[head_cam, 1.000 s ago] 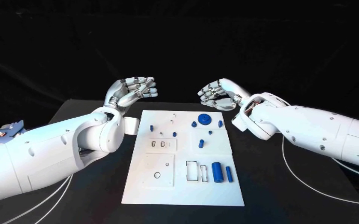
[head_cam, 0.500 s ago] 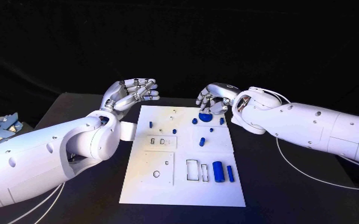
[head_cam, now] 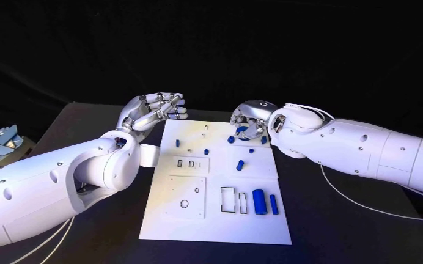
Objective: Assemble the parts on the task board
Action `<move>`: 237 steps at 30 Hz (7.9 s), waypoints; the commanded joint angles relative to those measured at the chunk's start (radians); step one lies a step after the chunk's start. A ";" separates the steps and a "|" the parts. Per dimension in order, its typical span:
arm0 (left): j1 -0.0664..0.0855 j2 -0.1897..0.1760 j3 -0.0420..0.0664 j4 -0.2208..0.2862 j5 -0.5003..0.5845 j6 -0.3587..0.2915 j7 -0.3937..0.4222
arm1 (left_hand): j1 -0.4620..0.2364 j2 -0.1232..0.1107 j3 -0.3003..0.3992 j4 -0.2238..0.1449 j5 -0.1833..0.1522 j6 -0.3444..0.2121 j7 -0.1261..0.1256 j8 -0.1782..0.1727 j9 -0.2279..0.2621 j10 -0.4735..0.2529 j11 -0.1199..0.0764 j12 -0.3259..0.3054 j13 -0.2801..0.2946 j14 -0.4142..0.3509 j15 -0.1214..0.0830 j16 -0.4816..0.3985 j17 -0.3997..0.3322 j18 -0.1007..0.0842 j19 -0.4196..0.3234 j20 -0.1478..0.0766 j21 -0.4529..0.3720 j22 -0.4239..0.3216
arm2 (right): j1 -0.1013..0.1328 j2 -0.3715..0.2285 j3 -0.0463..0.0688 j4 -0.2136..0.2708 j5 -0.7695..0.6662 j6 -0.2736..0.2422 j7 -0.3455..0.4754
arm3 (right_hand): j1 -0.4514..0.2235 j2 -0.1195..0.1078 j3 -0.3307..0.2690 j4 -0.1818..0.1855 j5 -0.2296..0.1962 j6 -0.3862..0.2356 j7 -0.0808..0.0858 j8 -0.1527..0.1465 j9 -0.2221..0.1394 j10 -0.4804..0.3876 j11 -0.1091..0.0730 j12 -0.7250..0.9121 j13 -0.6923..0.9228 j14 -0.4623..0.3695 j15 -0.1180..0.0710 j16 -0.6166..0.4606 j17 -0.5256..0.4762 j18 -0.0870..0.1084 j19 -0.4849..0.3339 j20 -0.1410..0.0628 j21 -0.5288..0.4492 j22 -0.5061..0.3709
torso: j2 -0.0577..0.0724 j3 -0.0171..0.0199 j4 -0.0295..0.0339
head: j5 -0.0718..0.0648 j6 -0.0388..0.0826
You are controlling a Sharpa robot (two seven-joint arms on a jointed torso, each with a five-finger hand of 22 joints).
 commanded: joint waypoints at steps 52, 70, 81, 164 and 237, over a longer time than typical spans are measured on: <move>0.002 0.013 0.001 -0.015 0.012 0.035 -0.018 | -0.010 -0.012 0.008 0.000 -0.003 -0.003 0.020 -0.011 -0.003 -0.004 0.003 -0.012 -0.001 -0.001 0.006 -0.008 0.004 0.011 0.008 -0.001 0.008 0.002 | -0.026 0.042 -0.002 -0.031 -0.019 0.035 -0.040 | 0.034 0.056 0.133 0.035 0.024 0.058 -0.006 0.028 0.055 0.028 -0.010 0.074 0.026 0.027 -0.006 0.208 0.164 -0.032 0.116 0.000 0.283 0.357 | 0.040 -0.0046 0.0017 | 0.011 0.009; 0.002 0.012 0.001 -0.023 0.012 0.036 -0.024 | -0.010 -0.010 0.011 -0.002 -0.003 -0.006 0.022 -0.014 -0.004 -0.007 0.004 -0.016 -0.001 0.000 0.006 -0.009 0.006 0.011 0.009 -0.001 0.010 0.002 | -0.024 0.064 0.006 -0.001 0.039 -0.176 -0.074 | 0.038 0.079 0.161 0.030 0.013 0.092 -0.031 0.076 0.102 0.059 -0.030 0.095 0.037 0.028 -0.022 0.227 0.157 -0.056 0.182 -0.014 0.396 0.514 | 0.043 -0.0044 0.0030 | 0.005 0.030; 0.002 0.020 0.001 -0.023 0.012 0.038 -0.026 | -0.010 -0.010 0.012 -0.002 -0.003 -0.007 0.022 -0.015 -0.004 -0.007 0.004 -0.017 -0.001 -0.001 0.006 -0.009 0.006 0.011 0.009 -0.001 0.011 0.002 | -0.023 0.167 0.008 -0.111 0.043 -0.210 -0.053 | 0.036 0.076 0.163 0.028 0.007 0.085 -0.030 0.079 0.109 0.056 -0.029 0.094 0.037 0.029 -0.021 0.236 0.171 -0.060 0.193 -0.015 0.415 0.539 | 0.049 -0.0082 0.0130 | 0.002 0.034; 0.002 0.007 0.001 -0.025 0.020 0.047 -0.029 | -0.010 -0.010 0.016 -0.007 -0.004 -0.007 0.022 -0.017 -0.005 -0.007 0.005 -0.022 0.000 -0.001 0.007 -0.013 0.009 0.011 0.010 -0.002 0.014 0.003 | -0.004 -0.112 0.033 0.026 0.256 0.007 -0.079 | 0.019 -0.021 -0.140 0.171 0.139 -0.178 0.002 0.137 0.190 0.097 -0.016 1.134 0.913 0.075 -0.005 0.414 0.476 -0.077 0.234 0.002 0.478 0.688 | 0.047 0.0008 -0.0076 | -0.003 0.036; 0.002 0.013 0.001 -0.039 0.025 0.065 -0.053 | -0.019 -0.009 0.020 -0.010 -0.004 -0.021 0.029 -0.029 -0.009 -0.023 0.011 -0.033 -0.002 -0.004 0.011 -0.021 0.015 0.010 0.007 -0.001 0.019 0.004 | -0.044 -0.024 0.021 0.012 -0.025 -0.141 -0.170 | 0.058 -0.008 -0.071 0.205 0.121 -0.111 -0.017 0.221 0.193 0.215 -0.033 1.274 1.081 0.092 -0.016 0.443 0.571 -0.095 0.288 -0.007 0.538 0.788 | 0.047 -0.0008 -0.0047 | -0.003 0.023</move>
